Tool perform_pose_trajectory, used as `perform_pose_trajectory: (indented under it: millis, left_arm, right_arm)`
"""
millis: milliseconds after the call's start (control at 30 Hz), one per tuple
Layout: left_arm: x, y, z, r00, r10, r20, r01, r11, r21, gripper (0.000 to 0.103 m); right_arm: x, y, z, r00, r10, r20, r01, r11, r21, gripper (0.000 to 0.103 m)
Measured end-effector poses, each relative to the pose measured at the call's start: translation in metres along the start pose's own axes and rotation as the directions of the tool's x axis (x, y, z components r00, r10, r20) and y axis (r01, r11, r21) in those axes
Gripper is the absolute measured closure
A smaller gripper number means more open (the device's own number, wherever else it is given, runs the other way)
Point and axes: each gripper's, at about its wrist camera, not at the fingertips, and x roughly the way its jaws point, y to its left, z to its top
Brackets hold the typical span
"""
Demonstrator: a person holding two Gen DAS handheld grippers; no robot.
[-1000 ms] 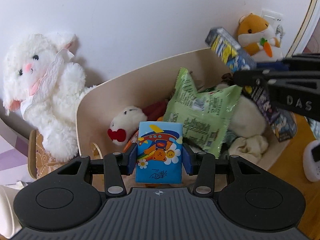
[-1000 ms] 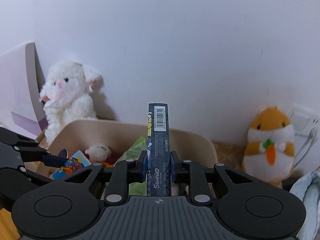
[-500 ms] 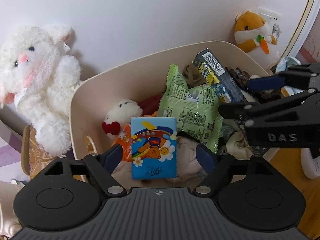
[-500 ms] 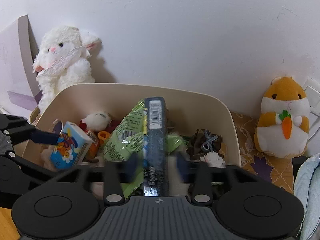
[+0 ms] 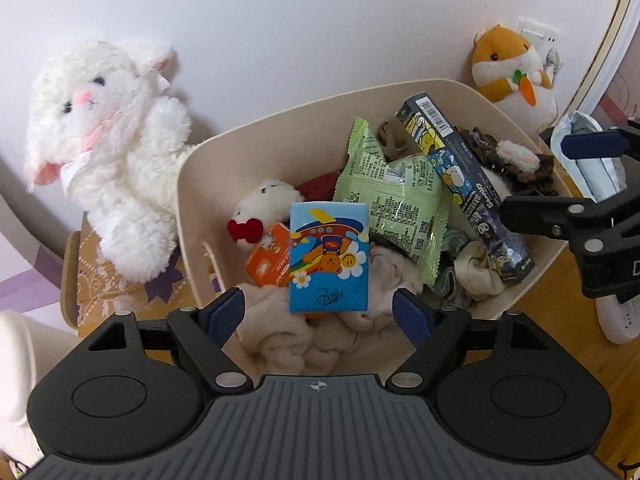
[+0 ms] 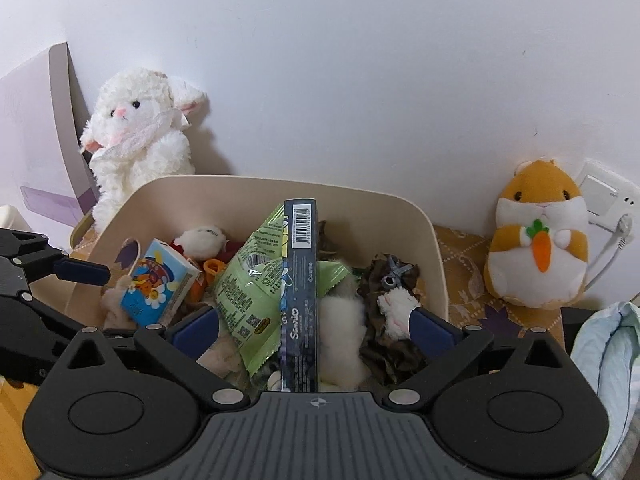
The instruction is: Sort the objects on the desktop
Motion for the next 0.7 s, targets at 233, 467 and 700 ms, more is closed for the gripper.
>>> perform_pose_trajectory:
  millis: [233,467,700]
  left_arm:
    - [-0.034,-0.012,-0.006,1.0,-0.021,0.001,0.021,1.0,0.004,0.02]
    - [-0.068,-0.013,-0.02,0.999,-0.04,0.013,0.04,0.999,0.023,0.02]
    - [-0.1,-0.015,-0.04,1.0,-0.027,0.013,0.027,0.999,0.032,0.02]
  right_arm:
    - [-0.025,0.004,-0.009,1.0,-0.006,0.002,0.006,1.0,0.006,0.0]
    - [-0.056,0.011,-0.024,1.0,-0.014,-0.01,0.014,1.0,0.008,0.0]
    - [-0.09,0.019,-0.036,1.0,0.01,-0.028,-0.009,1.0,0.017,0.0]
